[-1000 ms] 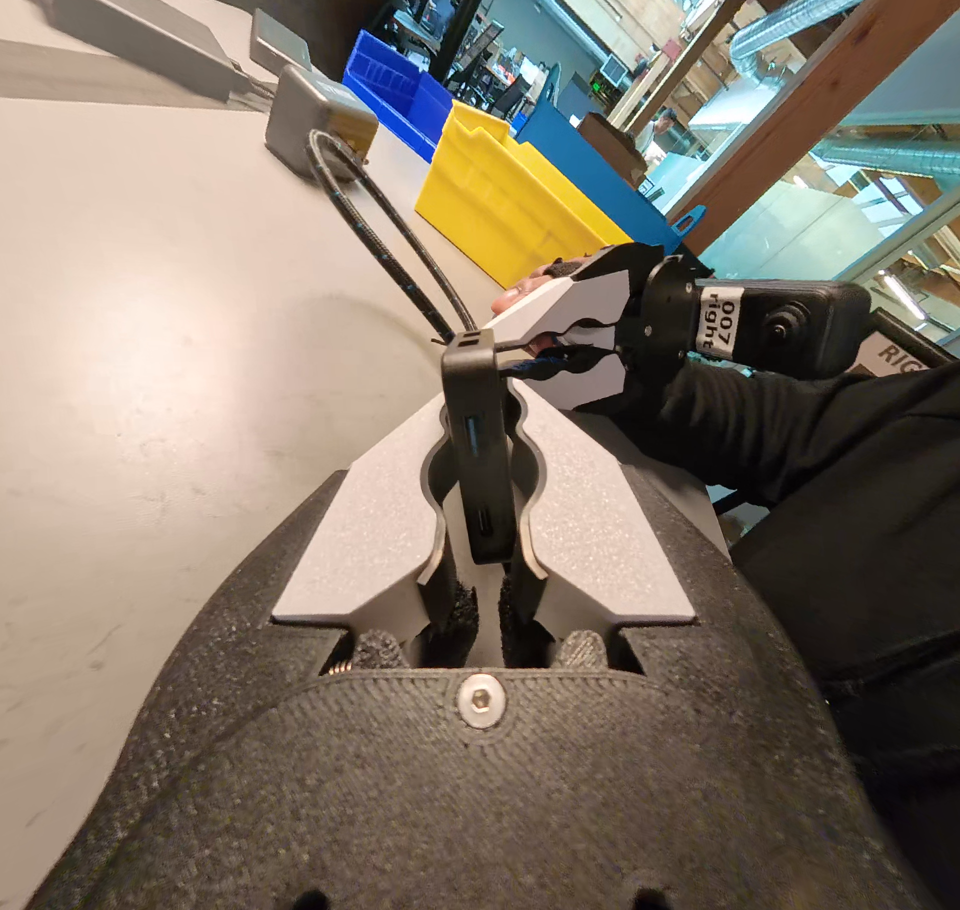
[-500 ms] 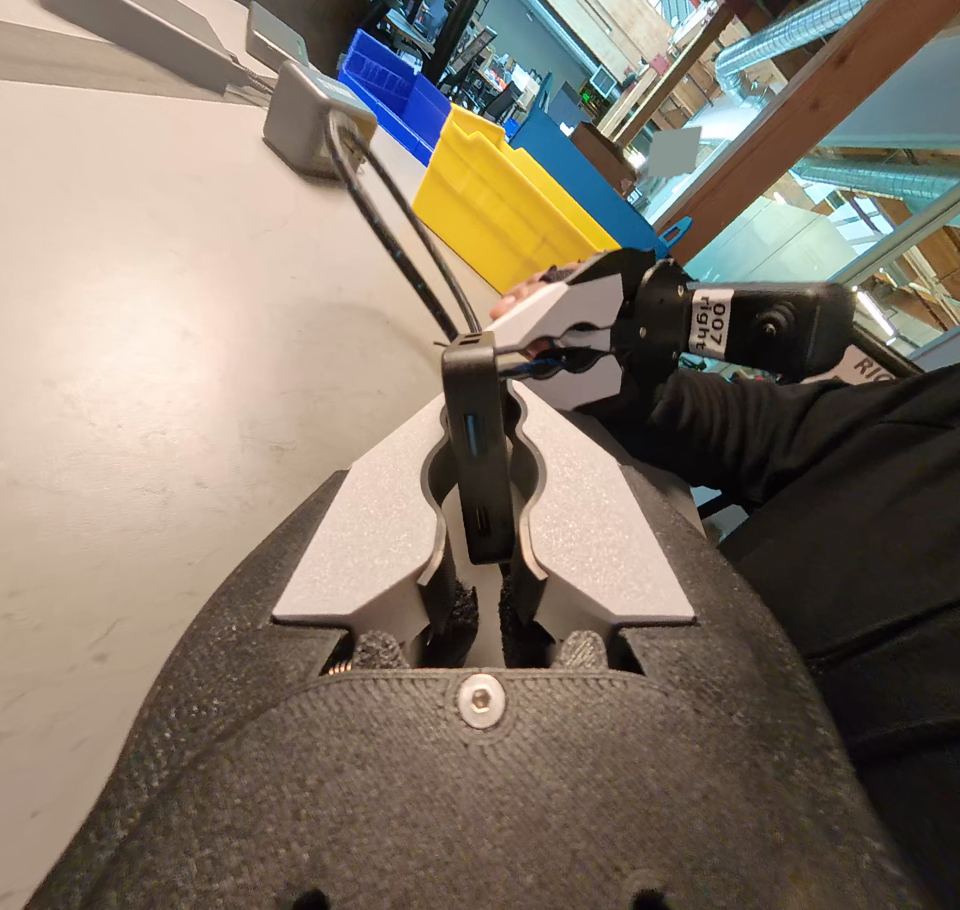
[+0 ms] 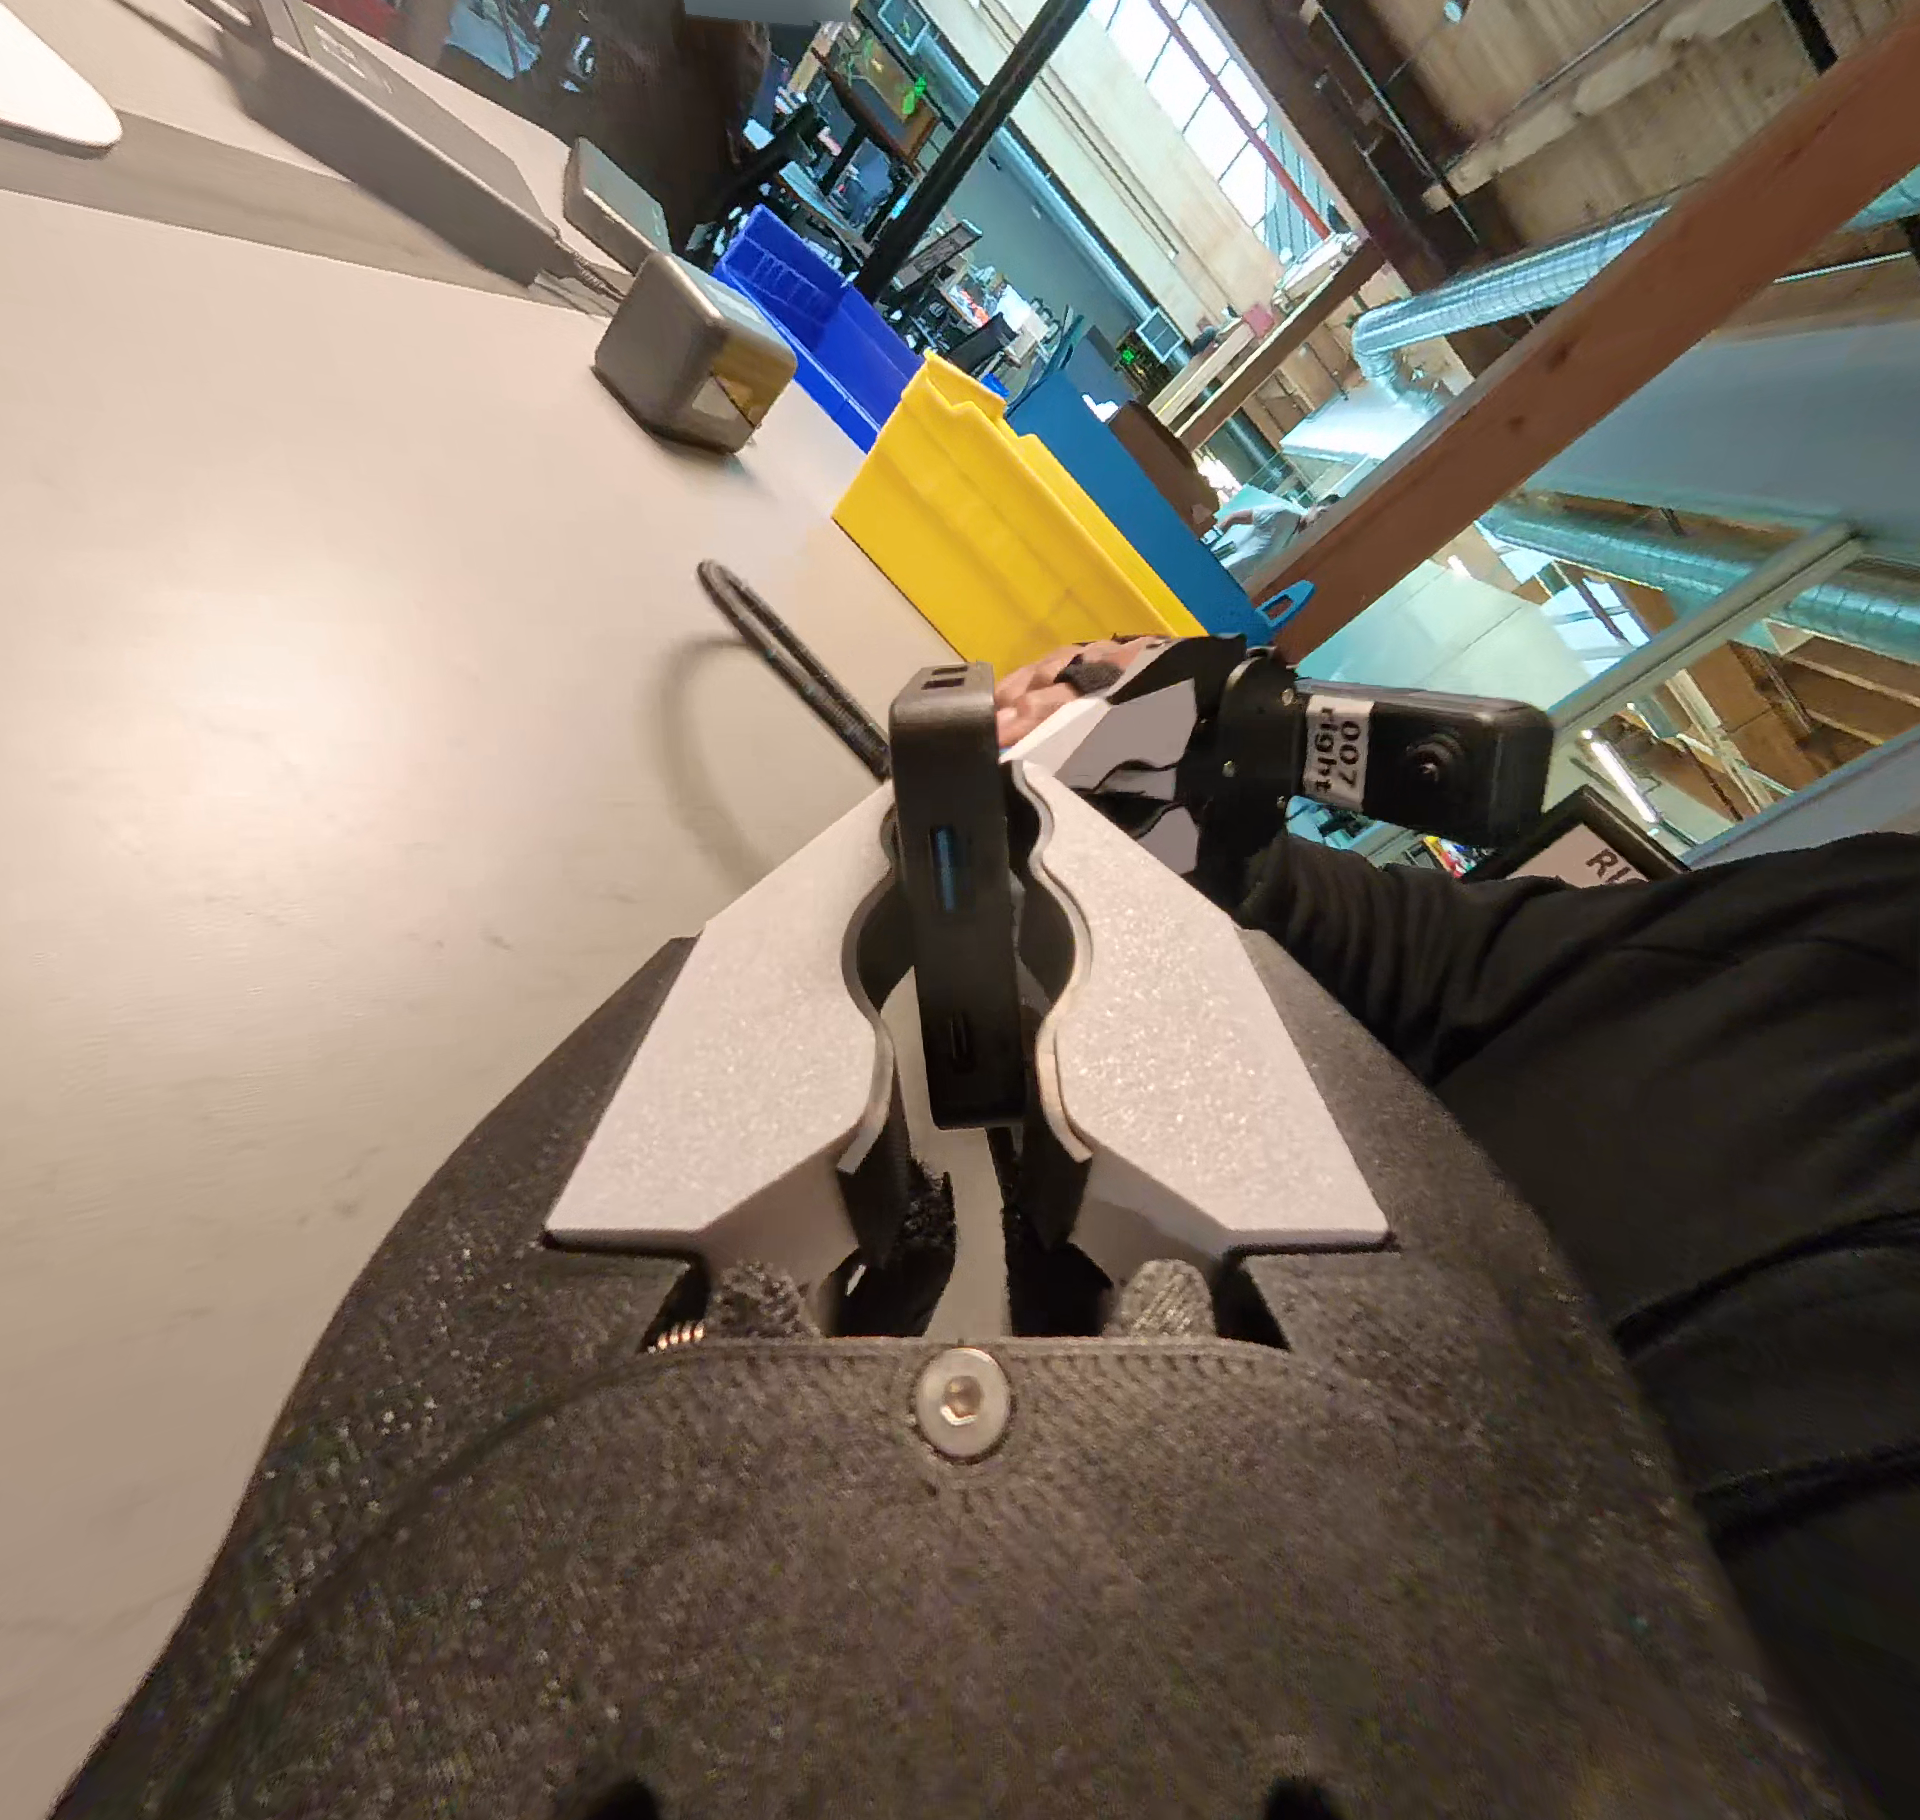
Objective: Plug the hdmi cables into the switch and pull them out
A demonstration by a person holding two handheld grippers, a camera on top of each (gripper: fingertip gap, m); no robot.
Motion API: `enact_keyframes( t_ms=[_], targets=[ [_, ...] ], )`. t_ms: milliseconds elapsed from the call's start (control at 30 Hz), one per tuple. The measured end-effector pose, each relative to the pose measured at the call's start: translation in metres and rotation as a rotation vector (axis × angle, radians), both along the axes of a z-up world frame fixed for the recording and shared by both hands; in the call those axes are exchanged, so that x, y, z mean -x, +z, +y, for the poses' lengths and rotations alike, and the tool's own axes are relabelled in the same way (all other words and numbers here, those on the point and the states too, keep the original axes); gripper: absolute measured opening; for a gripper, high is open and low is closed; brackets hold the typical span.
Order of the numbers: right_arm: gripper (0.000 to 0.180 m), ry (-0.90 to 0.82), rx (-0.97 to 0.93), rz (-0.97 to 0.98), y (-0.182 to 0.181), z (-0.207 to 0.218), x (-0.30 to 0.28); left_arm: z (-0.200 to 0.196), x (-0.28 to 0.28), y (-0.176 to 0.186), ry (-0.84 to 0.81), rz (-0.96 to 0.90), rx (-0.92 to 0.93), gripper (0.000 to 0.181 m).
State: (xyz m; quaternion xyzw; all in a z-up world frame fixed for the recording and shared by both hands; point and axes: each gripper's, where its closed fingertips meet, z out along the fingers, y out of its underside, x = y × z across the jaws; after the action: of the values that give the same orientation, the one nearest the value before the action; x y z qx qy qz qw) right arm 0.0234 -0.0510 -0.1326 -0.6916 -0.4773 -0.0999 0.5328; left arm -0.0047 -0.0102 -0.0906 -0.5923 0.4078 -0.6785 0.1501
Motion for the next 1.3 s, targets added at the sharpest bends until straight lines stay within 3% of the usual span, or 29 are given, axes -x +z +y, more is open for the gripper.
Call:
enact_keyframes(
  t_ms=[200, 433, 567, 667, 733, 900, 1000, 1067, 1267, 1300],
  targets=[
    [0.018, 0.023, 0.026, 0.143, 0.006, -0.003, 0.005, -0.002, 0.012, 0.028, -0.053, -0.136, 0.039, 0.013],
    [0.048, 0.124, 0.121, 0.677, 0.060, -0.014, 0.035, -0.032, 0.019, 0.060, -0.093, -0.337, -0.183, 0.013],
    [0.046, 0.225, 0.228, 0.864, 0.072, -0.026, 0.063, -0.060, 0.010, 0.066, -0.080, -0.418, -0.308, 0.014],
    [0.020, 0.204, 0.228, 0.892, 0.074, -0.025, 0.065, -0.081, 0.002, 0.062, -0.122, -0.413, -0.336, 0.014],
    [0.016, 0.200, 0.214, 0.866, 0.075, -0.027, 0.061, -0.086, 0.002, 0.063, -0.137, -0.398, -0.379, 0.019],
    [0.016, 0.188, 0.226, 0.732, 0.069, -0.031, 0.051, -0.073, 0.013, 0.064, -0.096, -0.375, -0.498, 0.020],
    [0.026, 0.159, 0.190, 0.761, 0.076, -0.028, 0.052, -0.074, 0.012, 0.057, -0.093, -0.358, -0.521, 0.014],
    [0.021, 0.155, 0.209, 0.760, 0.077, -0.028, 0.055, -0.081, 0.009, 0.050, -0.127, -0.333, -0.531, 0.015],
    [0.014, 0.016, 0.298, 0.820, 0.112, -0.046, 0.044, -0.064, 0.017, 0.065, -0.075, -0.402, -0.378, 0.036],
    [0.014, 0.007, 0.311, 0.822, 0.124, -0.056, 0.042, -0.063, 0.018, 0.066, -0.081, -0.405, -0.350, 0.031]
  ],
)
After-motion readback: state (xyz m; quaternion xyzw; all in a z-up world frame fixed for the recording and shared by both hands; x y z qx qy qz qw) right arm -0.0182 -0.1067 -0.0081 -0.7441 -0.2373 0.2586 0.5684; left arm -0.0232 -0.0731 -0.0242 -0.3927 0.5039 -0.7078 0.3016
